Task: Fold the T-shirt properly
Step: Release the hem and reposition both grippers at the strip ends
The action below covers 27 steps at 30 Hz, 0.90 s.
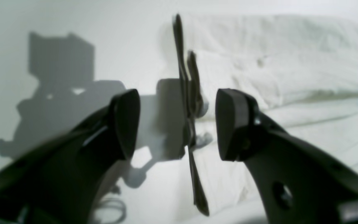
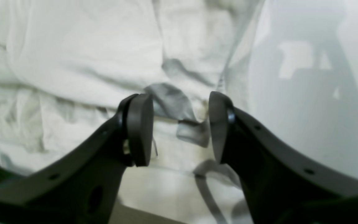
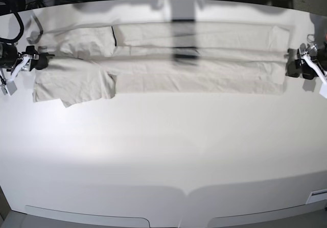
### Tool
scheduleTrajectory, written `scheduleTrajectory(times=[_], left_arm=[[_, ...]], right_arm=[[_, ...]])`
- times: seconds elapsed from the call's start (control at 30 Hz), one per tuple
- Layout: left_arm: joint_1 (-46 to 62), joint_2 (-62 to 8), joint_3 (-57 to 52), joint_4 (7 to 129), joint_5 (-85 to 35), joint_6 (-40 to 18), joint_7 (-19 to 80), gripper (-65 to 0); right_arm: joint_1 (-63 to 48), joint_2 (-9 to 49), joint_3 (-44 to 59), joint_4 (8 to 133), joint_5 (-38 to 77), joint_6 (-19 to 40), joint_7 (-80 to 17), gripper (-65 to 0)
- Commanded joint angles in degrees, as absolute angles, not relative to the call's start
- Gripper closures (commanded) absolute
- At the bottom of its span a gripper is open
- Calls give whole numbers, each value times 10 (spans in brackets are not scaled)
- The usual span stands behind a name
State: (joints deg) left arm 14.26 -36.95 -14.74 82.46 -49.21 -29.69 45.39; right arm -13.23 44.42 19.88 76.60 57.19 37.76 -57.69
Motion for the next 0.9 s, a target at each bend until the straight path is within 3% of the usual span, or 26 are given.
scheduleTrajectory(times=[0.0,0.17,0.53,0.67,0.87], left_arm=[[138,-381,-154,825,-506,-302,447,-374],[132,-381,-154,809,-531,-317,446,-374],[133,-378,-154,717,-531,-329,434,-374],[133,-378,-154,663,-620,-400,462,-374],[132,-375,-153,622,-711,-400,523,-373]], right_arm=[[-124,463,206,775,577,379,-570,-295],[-124,438,206,777,621,387,-569,-295],[-121,285,206,910,613,400,-584,-295],[-121,239,206,948,566,400,-589,-295],[-121,204,206,954,513,400,-590,-295]])
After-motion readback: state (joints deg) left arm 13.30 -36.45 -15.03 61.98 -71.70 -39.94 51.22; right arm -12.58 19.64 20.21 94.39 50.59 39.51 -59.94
